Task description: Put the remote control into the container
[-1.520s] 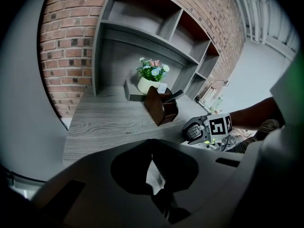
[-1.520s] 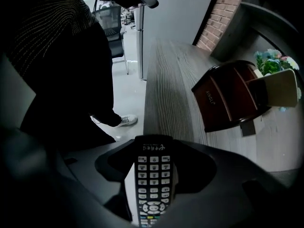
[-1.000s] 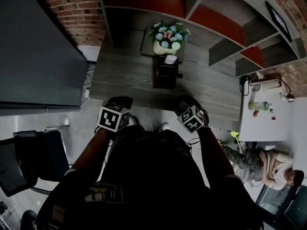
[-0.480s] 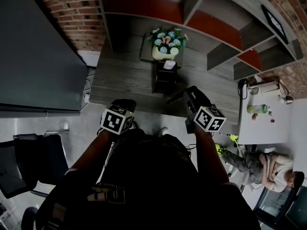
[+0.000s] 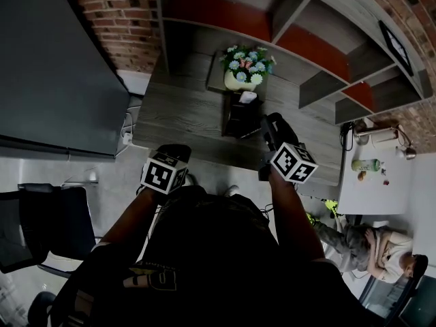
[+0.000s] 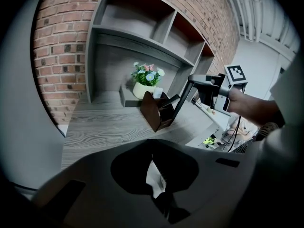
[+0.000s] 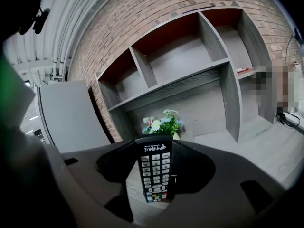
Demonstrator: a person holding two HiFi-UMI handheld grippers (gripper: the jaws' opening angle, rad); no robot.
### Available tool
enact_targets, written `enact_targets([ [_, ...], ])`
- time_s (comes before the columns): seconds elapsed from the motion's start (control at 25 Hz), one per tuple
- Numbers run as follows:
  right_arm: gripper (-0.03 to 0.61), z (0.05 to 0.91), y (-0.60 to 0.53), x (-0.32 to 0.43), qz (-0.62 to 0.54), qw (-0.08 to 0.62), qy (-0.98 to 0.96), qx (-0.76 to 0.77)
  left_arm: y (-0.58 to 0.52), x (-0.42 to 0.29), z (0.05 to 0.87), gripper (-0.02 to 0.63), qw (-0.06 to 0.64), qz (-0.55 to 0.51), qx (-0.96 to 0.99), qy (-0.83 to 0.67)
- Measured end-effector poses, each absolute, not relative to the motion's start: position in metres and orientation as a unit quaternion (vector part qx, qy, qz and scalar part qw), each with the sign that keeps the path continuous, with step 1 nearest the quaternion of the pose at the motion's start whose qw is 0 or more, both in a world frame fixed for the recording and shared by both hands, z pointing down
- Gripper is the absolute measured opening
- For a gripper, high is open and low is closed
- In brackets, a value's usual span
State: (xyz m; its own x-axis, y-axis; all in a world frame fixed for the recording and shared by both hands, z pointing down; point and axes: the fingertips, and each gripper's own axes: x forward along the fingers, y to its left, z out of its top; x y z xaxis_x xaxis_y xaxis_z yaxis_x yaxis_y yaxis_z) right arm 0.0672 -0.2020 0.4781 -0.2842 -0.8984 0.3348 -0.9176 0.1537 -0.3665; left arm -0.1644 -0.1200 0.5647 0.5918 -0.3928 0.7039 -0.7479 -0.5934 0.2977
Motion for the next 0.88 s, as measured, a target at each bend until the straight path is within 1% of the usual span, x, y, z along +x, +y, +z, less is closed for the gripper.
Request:
enact_targets([
  [0.52,0.235,0.478,-0.226,0.064,0.215,-0.012,-0.737,0.641,-0.121,-0.194,0.568,0.006,0.302,0.305,0.828,-0.360],
  [0.68,0.235,0.489,-0.237,0.062,0.210,-0.004,-0.734,0.646,-0.124,-0.192,0.564,0.006,0.300,0.296,0.834,-0.355],
  [0.88,0.235,0.511,-0.238,0.054,0.212,0.028,-0.734,0.644,-0.128,-0.204,0.565,0.006,0.304,0.301,0.826,-0.366],
])
